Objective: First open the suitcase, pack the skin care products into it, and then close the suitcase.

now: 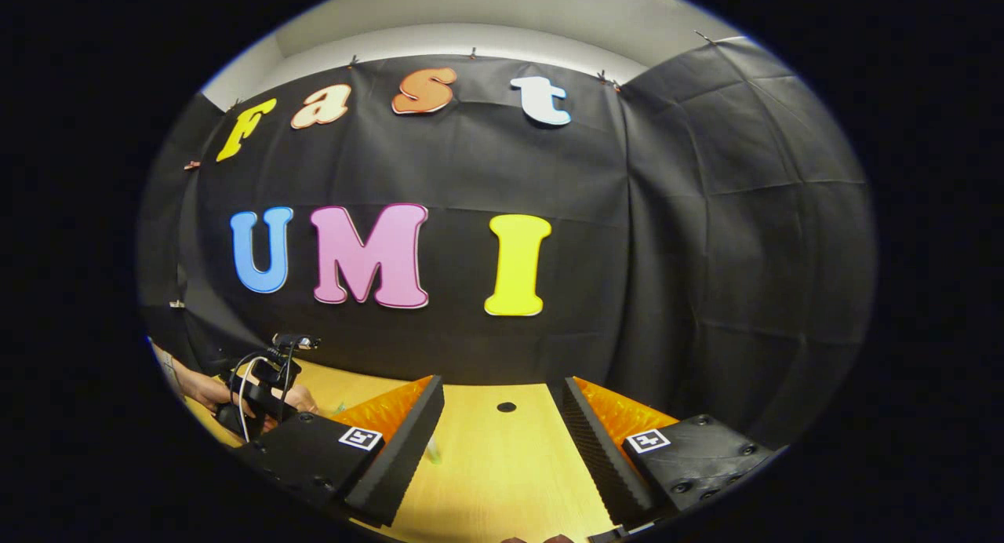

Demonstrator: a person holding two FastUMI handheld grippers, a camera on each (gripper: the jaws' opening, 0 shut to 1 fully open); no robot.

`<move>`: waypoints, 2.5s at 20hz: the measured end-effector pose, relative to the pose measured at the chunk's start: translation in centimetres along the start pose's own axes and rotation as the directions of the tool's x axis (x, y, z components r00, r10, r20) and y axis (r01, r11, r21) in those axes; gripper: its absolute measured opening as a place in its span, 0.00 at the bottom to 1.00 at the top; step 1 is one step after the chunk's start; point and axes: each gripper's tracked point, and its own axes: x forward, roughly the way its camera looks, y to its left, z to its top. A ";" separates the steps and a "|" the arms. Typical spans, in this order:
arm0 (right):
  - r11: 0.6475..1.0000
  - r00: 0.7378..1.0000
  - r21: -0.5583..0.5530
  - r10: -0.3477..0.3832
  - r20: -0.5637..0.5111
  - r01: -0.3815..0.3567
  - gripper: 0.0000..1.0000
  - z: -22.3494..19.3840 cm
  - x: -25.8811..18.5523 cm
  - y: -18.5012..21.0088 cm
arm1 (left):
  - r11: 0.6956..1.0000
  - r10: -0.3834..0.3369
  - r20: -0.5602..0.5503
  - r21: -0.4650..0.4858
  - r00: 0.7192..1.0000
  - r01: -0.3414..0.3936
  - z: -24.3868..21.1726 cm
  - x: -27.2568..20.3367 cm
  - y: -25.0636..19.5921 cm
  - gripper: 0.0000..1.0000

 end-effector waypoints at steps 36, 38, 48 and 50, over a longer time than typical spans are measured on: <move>0.973 0.972 0.076 0.223 -0.074 -0.217 0.98 -0.5 6.2 23.4 | 0.909 0.402 0.194 -0.203 0.895 -0.364 6.1 -16.5 51.3 0.08; 0.981 0.976 0.049 0.192 -0.102 -0.188 0.98 -1.5 6.2 25.0 | 0.916 0.363 0.140 -0.234 0.921 -0.325 4.0 -13.3 54.3 0.09; 0.997 0.977 -0.006 0.078 -0.197 -0.080 0.97 -5.1 6.2 26.6 | 0.927 0.341 0.156 -0.222 0.927 -0.303 0.8 -6.2 58.7 0.32; 0.997 0.981 -0.020 0.067 -0.181 -0.072 0.97 -5.6 6.1 26.2 | 0.949 0.300 0.314 -0.192 0.901 -0.249 5.0 -9.6 56.4 0.64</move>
